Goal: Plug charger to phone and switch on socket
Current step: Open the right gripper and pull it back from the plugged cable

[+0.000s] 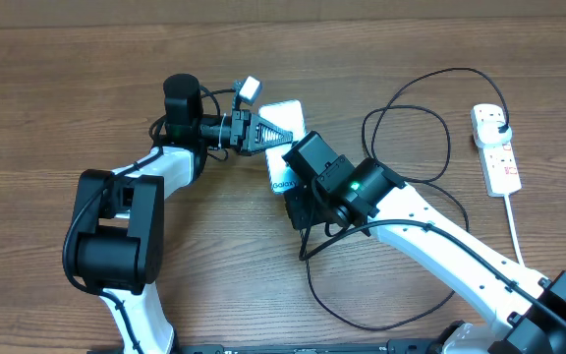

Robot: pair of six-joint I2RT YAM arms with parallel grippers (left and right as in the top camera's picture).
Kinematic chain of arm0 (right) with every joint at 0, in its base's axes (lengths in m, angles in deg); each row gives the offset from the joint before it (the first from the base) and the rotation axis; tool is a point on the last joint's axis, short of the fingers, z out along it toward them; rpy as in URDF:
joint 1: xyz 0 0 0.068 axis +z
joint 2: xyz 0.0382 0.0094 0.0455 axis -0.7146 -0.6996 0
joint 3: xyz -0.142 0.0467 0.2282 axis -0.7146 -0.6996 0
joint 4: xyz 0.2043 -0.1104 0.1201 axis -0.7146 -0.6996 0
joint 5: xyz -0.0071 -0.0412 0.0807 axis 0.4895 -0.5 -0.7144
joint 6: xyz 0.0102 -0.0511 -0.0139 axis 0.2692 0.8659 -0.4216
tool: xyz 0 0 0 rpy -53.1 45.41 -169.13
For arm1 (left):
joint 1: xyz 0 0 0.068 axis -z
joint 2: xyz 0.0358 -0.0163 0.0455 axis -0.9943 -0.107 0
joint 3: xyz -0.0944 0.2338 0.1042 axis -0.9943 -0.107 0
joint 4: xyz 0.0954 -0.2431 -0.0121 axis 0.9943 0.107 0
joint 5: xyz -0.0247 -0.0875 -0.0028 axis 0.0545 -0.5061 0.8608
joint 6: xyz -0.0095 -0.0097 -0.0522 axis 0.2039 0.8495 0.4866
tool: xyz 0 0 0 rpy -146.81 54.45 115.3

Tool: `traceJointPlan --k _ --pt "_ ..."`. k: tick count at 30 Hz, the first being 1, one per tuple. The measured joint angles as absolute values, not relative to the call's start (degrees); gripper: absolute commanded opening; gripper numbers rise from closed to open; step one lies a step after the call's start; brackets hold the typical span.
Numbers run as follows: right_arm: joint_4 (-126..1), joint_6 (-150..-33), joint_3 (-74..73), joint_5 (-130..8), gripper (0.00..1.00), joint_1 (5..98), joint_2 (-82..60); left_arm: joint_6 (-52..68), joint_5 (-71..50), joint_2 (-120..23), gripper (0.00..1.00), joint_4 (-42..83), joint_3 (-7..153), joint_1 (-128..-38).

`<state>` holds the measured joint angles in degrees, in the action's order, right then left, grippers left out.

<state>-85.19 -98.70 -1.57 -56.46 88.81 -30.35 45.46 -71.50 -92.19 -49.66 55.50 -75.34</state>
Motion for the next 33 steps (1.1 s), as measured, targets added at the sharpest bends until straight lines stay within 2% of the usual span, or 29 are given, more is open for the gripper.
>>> traceJointPlan --k 6,11,19,27,33 --pt "-91.4 -98.7 1.8 -56.0 0.73 88.8 -30.6 45.5 -71.9 -92.2 0.04 -49.7 55.5 -74.9" --pt "-99.1 -98.5 13.1 -55.7 0.78 88.8 -30.8 45.5 -71.9 -92.2 0.04 -49.7 55.5 -74.9" --pt "-114.9 -98.6 26.9 -50.9 0.98 88.8 -30.8 45.4 -71.9 -92.2 0.04 -49.7 55.5 -74.9" --pt "-125.4 -105.7 34.3 -41.7 1.0 88.8 -28.0 45.4 -71.9 -92.2 0.04 -49.7 55.5 -74.9" --pt "-124.0 -114.8 30.2 -34.1 1.0 88.8 -21.3 45.5 -71.9 -92.2 0.04 -49.7 55.5 -74.9"
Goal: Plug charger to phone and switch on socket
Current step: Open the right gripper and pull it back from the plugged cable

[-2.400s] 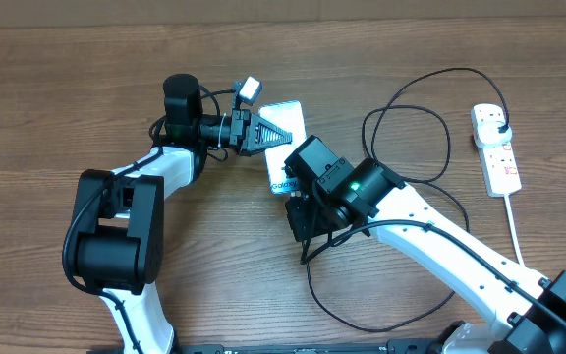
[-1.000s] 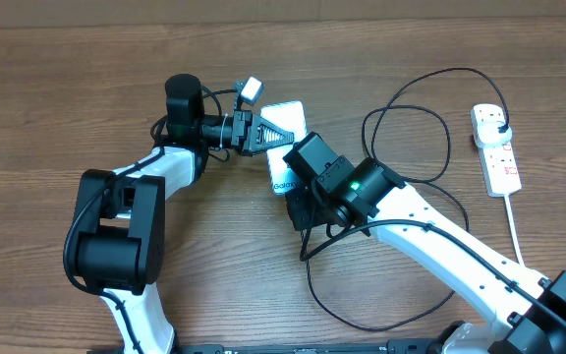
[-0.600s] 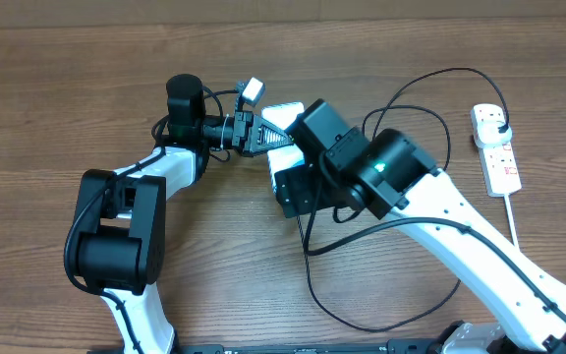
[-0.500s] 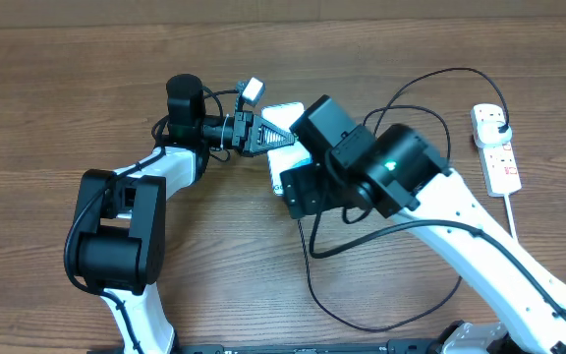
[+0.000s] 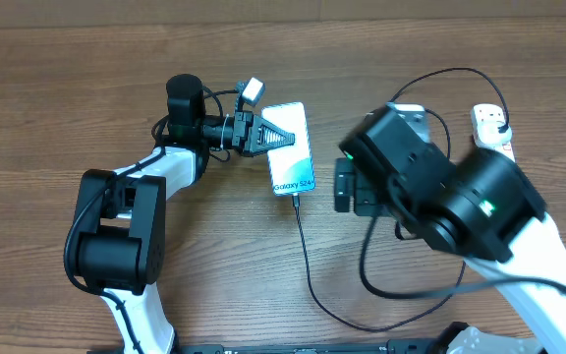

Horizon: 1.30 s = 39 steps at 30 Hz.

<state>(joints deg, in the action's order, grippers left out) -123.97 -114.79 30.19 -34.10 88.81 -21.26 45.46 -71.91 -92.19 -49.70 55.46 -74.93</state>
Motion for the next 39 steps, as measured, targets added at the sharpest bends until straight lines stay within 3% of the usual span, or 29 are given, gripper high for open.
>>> traceJointPlan --k 12,29,39 --pt "-101.0 -119.0 4.9 -35.3 1.0 88.8 -16.3 45.5 -71.9 -92.2 0.04 -49.7 55.4 -74.9" --pt "-99.4 -119.3 3.0 -41.2 1.0 88.9 -16.6 45.5 -71.9 -92.2 0.04 -49.7 55.5 -74.9" --pt "-90.7 -118.6 -2.3 -39.4 1.0 92.6 -16.6 45.5 -71.9 -92.2 0.04 -49.7 55.5 -74.9"
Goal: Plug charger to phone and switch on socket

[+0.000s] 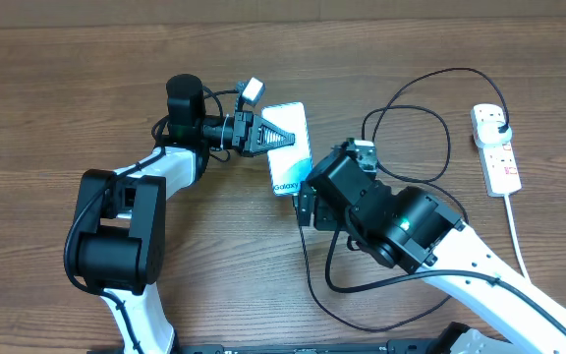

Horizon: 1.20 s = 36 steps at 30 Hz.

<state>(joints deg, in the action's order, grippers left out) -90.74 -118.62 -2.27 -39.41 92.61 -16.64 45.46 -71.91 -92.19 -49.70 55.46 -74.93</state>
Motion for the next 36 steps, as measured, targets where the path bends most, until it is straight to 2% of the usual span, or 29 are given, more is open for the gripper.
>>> traceJointPlan --k 8,14,23,27,36 --pt "-89.8 -116.1 -2.2 -39.2 1.0 94.6 -16.6 45.5 -71.9 -92.2 0.04 -49.7 55.5 -74.9" --pt "-93.7 -115.2 -2.6 -39.0 0.99 94.6 -16.6 45.5 -71.9 -92.2 0.04 -49.7 55.5 -74.9" --pt "-90.8 -115.1 -7.6 -40.4 0.88 94.6 -16.7 45.5 -71.9 -92.2 0.04 -49.7 55.5 -74.9" --pt "-86.6 -114.9 -8.6 -42.4 0.78 94.6 -16.8 45.5 -71.9 -92.2 0.04 -49.7 55.5 -74.9" --pt "-78.4 -114.9 -15.6 -44.9 0.73 95.0 -16.8 45.5 -71.9 -92.2 0.04 -49.7 55.5 -74.9"
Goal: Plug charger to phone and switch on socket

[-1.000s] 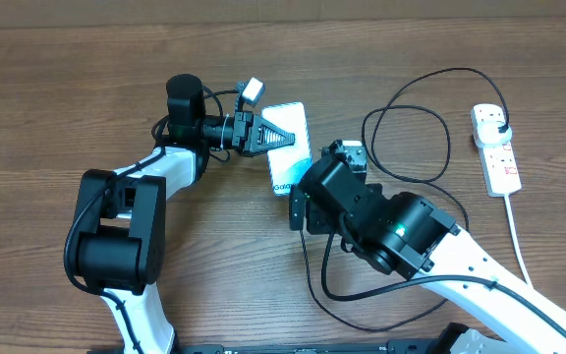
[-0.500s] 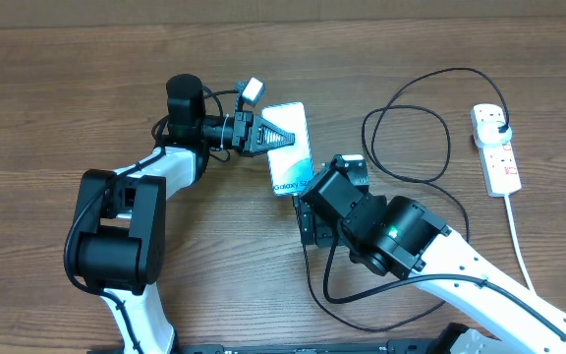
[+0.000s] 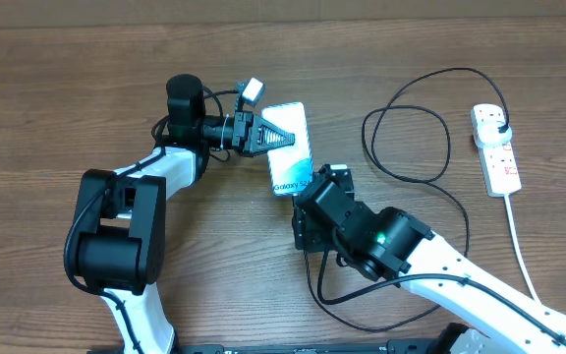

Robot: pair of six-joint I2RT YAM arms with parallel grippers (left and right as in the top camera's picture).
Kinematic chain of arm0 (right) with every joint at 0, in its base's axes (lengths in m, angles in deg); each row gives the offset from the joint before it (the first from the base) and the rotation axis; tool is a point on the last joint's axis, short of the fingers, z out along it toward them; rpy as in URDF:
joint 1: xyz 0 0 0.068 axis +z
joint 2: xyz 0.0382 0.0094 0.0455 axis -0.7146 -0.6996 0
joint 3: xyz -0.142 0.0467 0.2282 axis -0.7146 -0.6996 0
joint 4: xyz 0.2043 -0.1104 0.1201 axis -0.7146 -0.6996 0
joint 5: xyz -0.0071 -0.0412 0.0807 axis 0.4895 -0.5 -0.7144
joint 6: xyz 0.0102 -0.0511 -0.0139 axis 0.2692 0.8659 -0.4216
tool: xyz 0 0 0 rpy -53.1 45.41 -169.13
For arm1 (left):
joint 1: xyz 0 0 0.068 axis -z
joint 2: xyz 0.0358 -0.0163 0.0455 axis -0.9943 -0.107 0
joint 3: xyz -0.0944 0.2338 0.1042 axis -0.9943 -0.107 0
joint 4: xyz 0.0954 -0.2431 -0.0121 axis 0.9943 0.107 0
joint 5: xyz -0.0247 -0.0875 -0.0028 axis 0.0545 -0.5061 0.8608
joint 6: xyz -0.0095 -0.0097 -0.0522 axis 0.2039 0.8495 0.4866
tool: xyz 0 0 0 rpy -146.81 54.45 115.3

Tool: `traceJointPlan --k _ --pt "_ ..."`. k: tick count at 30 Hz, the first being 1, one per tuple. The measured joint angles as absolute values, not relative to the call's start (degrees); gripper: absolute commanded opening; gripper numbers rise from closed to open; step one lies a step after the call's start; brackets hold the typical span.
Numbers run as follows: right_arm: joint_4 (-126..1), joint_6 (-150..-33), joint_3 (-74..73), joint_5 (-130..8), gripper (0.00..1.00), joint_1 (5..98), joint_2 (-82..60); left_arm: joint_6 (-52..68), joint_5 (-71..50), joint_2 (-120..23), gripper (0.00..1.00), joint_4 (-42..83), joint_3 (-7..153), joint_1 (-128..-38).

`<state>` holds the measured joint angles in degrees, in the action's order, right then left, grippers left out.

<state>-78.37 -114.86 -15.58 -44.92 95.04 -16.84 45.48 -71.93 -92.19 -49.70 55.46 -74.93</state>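
The white phone (image 3: 290, 147), labelled Galaxy S24, lies at the table's middle. My left gripper (image 3: 283, 141) reaches in from the left with its black fingers shut on the phone's left edge. My right gripper (image 3: 308, 214) sits right at the phone's near end, where the black charger cable (image 3: 314, 270) comes out from under it. Its fingertips and the connector are hidden beneath the wrist. The cable loops right to a plug in the white power strip (image 3: 496, 152) at the far right, which has red switches.
The cable makes a wide loop (image 3: 408, 128) between the phone and the power strip, and more slack curls near the front edge under my right arm. The strip's own white lead (image 3: 519, 246) runs toward the front right.
My right gripper has shifted a little down and left, from beside the phone's lower right corner to directly below its near end. The left gripper and the phone have stayed put.
My right gripper first covered the phone's near end while the left held the phone. Then the right arm was raised off to the right, and the cable was seen joined to the phone's near end. It later returned beside the phone and now sits at that end.
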Motion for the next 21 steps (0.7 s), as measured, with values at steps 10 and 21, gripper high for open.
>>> traceJointPlan --k 10,21 --pt "-73.8 -114.8 -15.7 -45.3 0.62 95.9 -17.7 45.5 -71.9 -92.2 0.04 -49.7 55.5 -74.9" --pt "-72.0 -114.5 -15.8 -45.3 0.29 97.5 -23.2 45.5 -71.9 -92.2 0.04 -49.7 55.5 -74.9"
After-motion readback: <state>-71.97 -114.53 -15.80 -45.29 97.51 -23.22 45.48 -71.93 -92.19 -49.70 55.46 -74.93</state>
